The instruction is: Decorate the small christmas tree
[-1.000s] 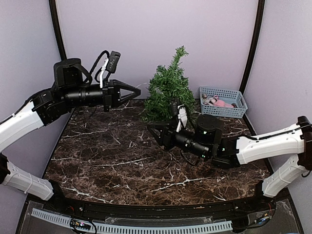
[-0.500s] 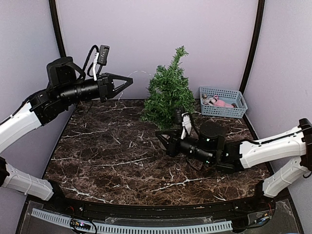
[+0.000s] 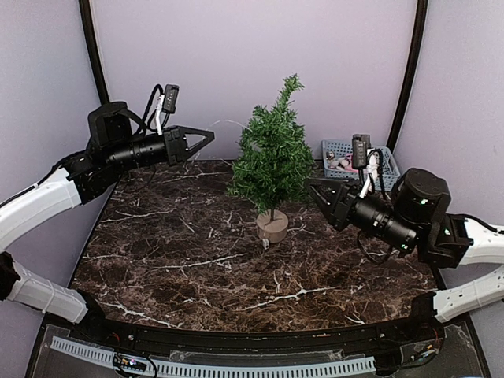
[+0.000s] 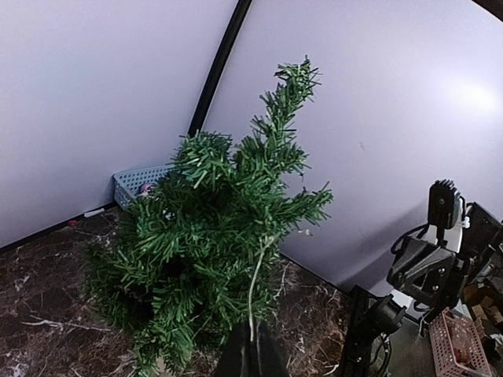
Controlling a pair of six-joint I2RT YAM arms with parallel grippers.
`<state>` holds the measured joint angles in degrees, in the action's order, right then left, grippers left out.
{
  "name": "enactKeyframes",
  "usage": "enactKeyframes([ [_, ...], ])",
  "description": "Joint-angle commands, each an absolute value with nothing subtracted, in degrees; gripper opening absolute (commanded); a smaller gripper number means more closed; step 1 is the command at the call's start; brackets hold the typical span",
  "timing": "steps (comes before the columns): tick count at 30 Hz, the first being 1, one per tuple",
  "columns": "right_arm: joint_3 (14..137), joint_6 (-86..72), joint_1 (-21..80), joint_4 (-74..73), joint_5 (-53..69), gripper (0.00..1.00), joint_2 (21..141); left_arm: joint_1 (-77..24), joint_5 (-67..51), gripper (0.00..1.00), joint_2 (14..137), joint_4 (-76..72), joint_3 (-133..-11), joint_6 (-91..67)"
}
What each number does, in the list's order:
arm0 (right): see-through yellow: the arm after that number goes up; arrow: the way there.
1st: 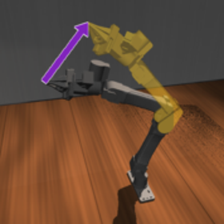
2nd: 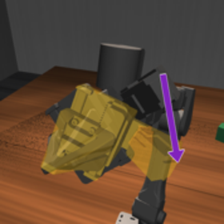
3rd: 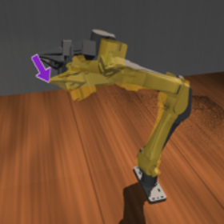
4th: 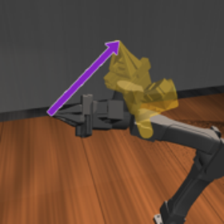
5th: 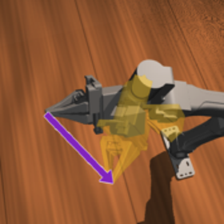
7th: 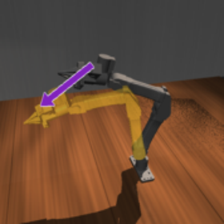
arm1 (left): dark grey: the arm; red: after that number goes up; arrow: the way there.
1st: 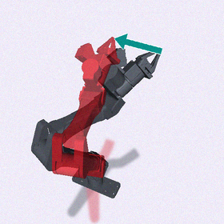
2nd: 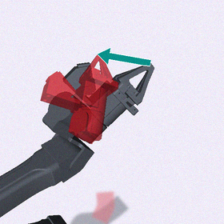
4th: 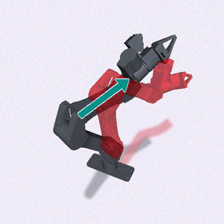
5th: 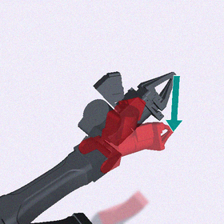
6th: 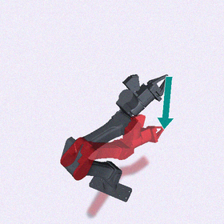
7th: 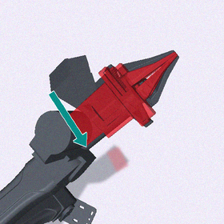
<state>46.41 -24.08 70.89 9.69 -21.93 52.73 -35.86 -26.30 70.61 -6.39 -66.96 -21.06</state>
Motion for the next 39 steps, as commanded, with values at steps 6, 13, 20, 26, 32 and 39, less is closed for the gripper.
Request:
enactKeyframes([
  [6,45.7,-23.8,71.5,19.0,-17.0,0.43,62.8,-35.4,-38.1,0.0,69.4,-11.3,-68.6,-20.5],
  [13,45.9,-23.2,72.8,33.8,-20.2,0.62,74.1,-35.3,-43.3,0.0,68.8,-13.0,-69.6,-23.5],
  [20,49.3,-23.6,73.1,41.5,-26.8,0.68,83.0,-35.2,-47.5,0.0,68.3,-13.1,-71.2,-25.2],
  [26,52.4,-24.8,72.8,42.8,-34.0,0.7,87.4,-35.2,-48.9,0.0,67.3,-11.4,-71.8,-24.6],
  [32,54.4,-22.3,72.9,43.1,-35.5,0.7,89.3,-35.2,-50.5,0.0,67.1,-11.2,-72.1,-24.8],
  [39,53.7,-21.3,72.8,43.6,-36.2,0.56,89.4,-35.2,-50.8,0.0,66.8,-10.7,-72.7,-24.5],
])
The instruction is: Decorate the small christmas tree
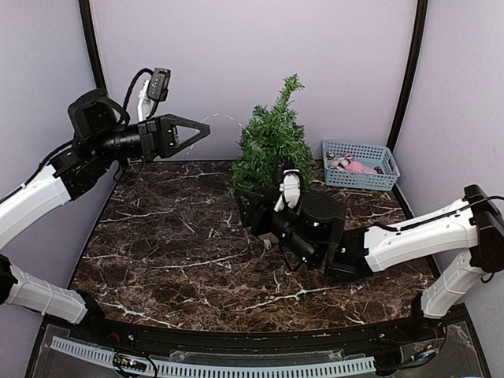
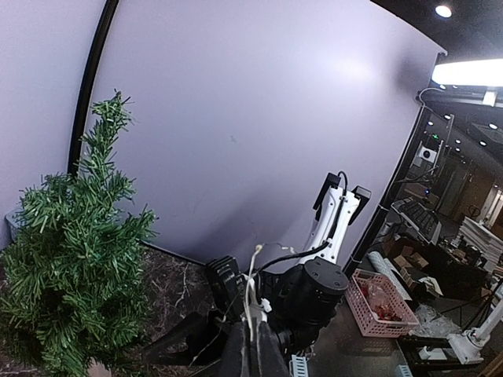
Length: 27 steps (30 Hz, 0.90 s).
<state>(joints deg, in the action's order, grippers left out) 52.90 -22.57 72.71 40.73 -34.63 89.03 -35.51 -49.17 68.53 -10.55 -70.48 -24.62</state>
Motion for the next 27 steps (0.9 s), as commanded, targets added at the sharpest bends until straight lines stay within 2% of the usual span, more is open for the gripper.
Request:
enactKeyframes([
  [1,53.6,-20.8,72.7,43.9,-35.8,0.48,89.4,-35.2,-50.9,0.0,66.8,-10.7,-72.8,-24.4],
  [4,53.5,-19.3,72.6,44.7,-33.9,0.28,89.3,-35.2,-50.9,0.0,66.7,-10.5,-72.8,-24.3],
  [7,53.8,-18.4,72.5,44.2,-33.1,0.02,88.7,-35.2,-49.7,0.0,66.5,-10.2,-72.8,-23.7],
  [12,51.3,-16.4,72.7,42.9,-34.4,0.0,83.2,-34.8,-43.6,0.0,65.5,-7.3,-72.7,-21.4],
  [19,47.7,-16.3,72.8,28.9,-42.3,0.0,66.6,-33.9,-33.0,0.0,65.2,-3.9,-71.6,-20.6],
  [23,52.4,-13.4,72.2,16.4,-49.9,0.0,61.1,-33.5,-31.6,0.0,68.0,-3.5,-73.7,-21.6],
  [27,62.1,-11.6,68.3,3.7,-51.7,0.0,61.1,-33.4,-32.5,0.0,72.5,-4.1,-77.8,-22.4],
])
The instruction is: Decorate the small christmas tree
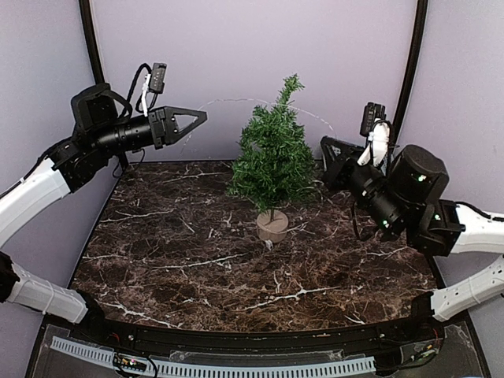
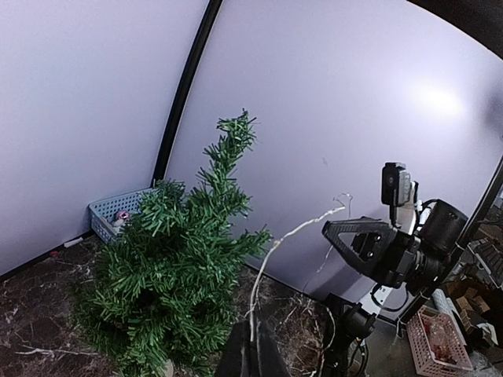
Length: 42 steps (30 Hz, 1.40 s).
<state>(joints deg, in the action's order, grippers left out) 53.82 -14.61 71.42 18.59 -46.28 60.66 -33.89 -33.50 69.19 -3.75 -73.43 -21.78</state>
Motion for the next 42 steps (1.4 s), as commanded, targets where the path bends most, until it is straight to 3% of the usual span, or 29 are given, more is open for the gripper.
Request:
enactKeyframes([
  [1,64.6,-11.2,67.0,0.9,-52.4,0.0,61.7,-33.4,-32.9,0.0,73.3,-4.1,-79.5,-22.6],
  [8,77.7,-2.7,59.9,-7.3,-57.1,0.0,66.3,-33.2,-34.6,0.0,80.2,-4.5,-87.6,-23.2],
  [21,93.8,13.2,52.2,-6.3,-52.9,0.0,71.8,-32.6,-42.3,0.0,90.1,-6.2,-98.6,-25.2],
  [28,101.2,26.8,49.3,-2.1,-58.4,0.0,77.3,-32.6,-43.1,0.0,93.7,-6.5,-103.1,-25.4],
  [42,111.6,13.8,32.5,-14.4,-39.2,0.0,89.4,-30.6,-33.5,0.0,101.9,-6.1,-108.2,-27.7],
])
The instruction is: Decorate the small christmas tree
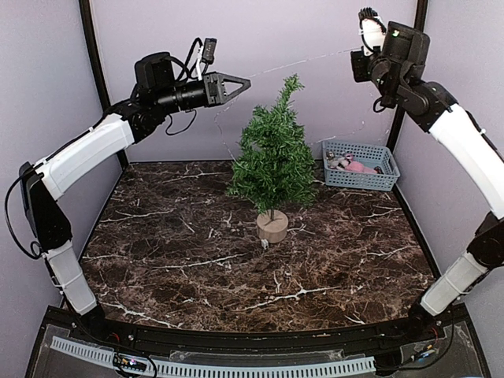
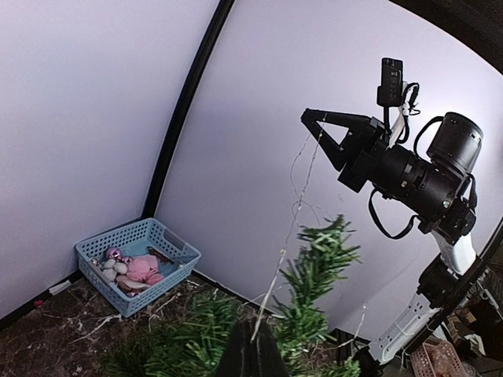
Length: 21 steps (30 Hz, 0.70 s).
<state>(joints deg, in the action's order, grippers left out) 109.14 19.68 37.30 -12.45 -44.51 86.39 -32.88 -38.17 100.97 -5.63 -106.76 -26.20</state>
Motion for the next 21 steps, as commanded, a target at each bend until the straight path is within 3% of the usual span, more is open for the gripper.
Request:
enactKeyframes([
  [1,111.7,12.4,31.4,-15.0,-37.7,0.0,90.5,-29.8,-33.1,0.0,102.2,-6.1,-108.2,-28.1],
  [11,104.9,3.0,22.2,-17.7,-27.0,0.0,96.9,-25.6,-34.0,0.0,110.7,-3.5,-107.6,-27.1],
  [21,90.7,-1.8,20.0,-15.4,-22.7,0.0,97.6,-25.6,-31.2,0.0,115.1,-0.4,-104.2,-21.1],
])
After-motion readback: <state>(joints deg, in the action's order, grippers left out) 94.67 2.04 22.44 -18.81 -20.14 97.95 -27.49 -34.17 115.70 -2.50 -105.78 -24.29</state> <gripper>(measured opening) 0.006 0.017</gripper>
